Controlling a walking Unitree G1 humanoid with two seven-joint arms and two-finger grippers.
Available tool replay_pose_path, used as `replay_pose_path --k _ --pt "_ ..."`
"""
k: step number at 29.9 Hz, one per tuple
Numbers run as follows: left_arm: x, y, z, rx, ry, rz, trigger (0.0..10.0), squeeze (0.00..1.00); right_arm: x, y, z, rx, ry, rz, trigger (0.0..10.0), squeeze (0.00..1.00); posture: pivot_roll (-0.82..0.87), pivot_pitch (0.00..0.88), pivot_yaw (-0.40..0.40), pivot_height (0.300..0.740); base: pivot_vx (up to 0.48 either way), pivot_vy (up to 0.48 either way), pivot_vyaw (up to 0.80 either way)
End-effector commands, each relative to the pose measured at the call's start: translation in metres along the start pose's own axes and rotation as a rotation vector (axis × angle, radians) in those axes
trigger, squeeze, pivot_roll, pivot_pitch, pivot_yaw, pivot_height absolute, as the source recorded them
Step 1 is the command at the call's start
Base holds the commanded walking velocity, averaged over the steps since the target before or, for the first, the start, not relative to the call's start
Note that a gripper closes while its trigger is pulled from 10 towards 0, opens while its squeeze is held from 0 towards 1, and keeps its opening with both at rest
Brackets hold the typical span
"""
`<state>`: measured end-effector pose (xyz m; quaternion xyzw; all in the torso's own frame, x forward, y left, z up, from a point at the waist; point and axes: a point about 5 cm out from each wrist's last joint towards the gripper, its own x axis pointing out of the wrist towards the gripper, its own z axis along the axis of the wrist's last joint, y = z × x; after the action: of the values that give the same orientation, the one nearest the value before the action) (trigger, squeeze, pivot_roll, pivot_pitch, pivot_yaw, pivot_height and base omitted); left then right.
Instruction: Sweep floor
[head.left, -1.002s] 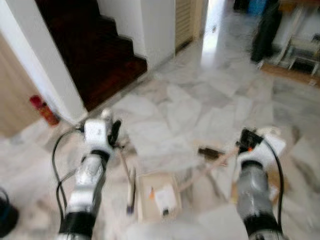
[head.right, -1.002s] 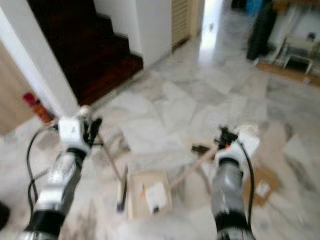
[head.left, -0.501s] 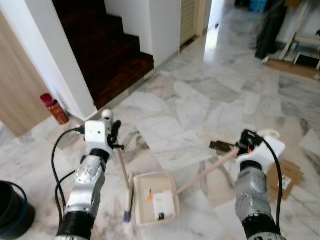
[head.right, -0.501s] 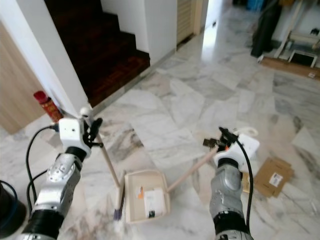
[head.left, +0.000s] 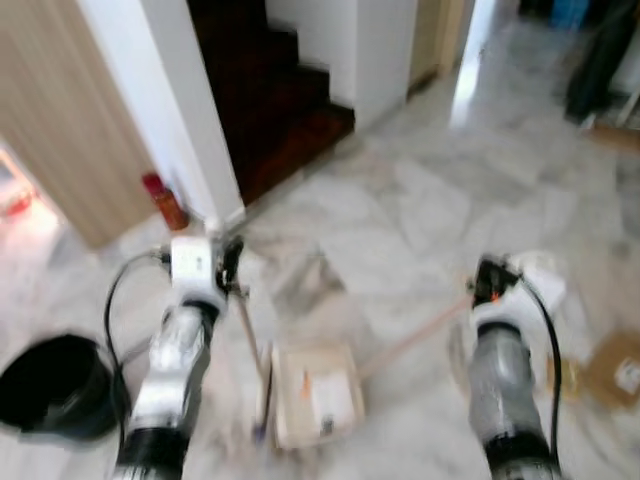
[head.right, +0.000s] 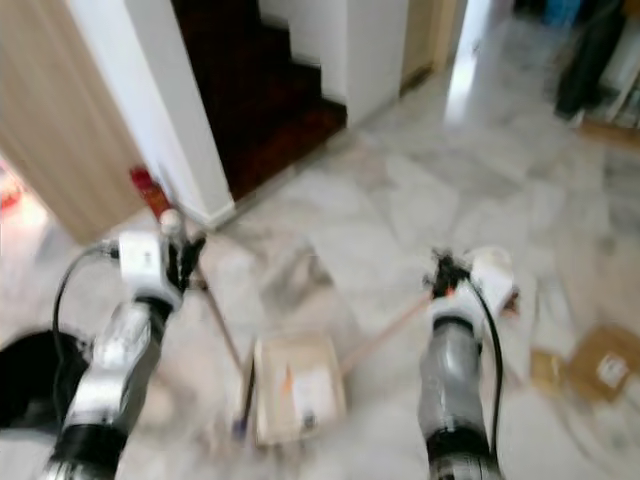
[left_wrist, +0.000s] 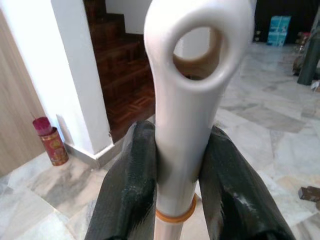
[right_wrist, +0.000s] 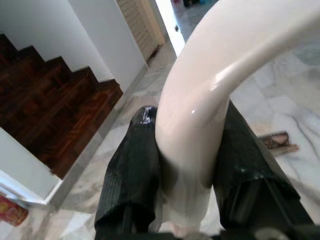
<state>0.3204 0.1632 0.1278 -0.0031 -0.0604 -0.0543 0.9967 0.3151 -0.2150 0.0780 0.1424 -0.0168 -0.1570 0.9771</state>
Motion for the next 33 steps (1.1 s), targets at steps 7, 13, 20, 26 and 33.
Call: replay_pose_path --k 7,13,20,26,33 --pt "0.0015 0.0022 0.0099 0.005 -0.042 -0.008 10.0 0.00 0.0047 0.0114 0.0110 -0.006 -0.049 0.038 10.0 0.00 0.01 0.000 0.038 0.740 0.000 0.372 0.23" --pt "0.0024 0.0007 0.0102 0.005 -0.043 -0.012 10.0 0.00 0.0044 0.0109 0.0105 -0.001 -0.048 0.041 10.0 0.00 0.00 0.000 0.038 0.740 0.000 0.372 0.80" --pt "0.0023 0.0030 0.0108 0.008 -0.045 -0.007 10.0 0.00 0.0041 0.0117 0.0103 -0.004 -0.048 0.047 10.0 0.00 0.01 0.000 0.038 0.740 0.000 0.373 0.80" --pt "0.0026 0.0031 0.0112 0.006 -0.046 -0.005 10.0 0.00 0.0043 0.0117 0.0098 -0.003 -0.044 0.049 10.0 0.00 0.01 0.000 0.035 0.740 0.000 0.372 0.80" --pt "0.0029 0.0012 0.0112 0.001 -0.047 -0.009 10.0 0.00 0.0049 0.0109 0.0101 -0.001 -0.043 0.045 10.0 0.00 0.01 0.000 0.032 0.740 0.000 0.372 0.63"
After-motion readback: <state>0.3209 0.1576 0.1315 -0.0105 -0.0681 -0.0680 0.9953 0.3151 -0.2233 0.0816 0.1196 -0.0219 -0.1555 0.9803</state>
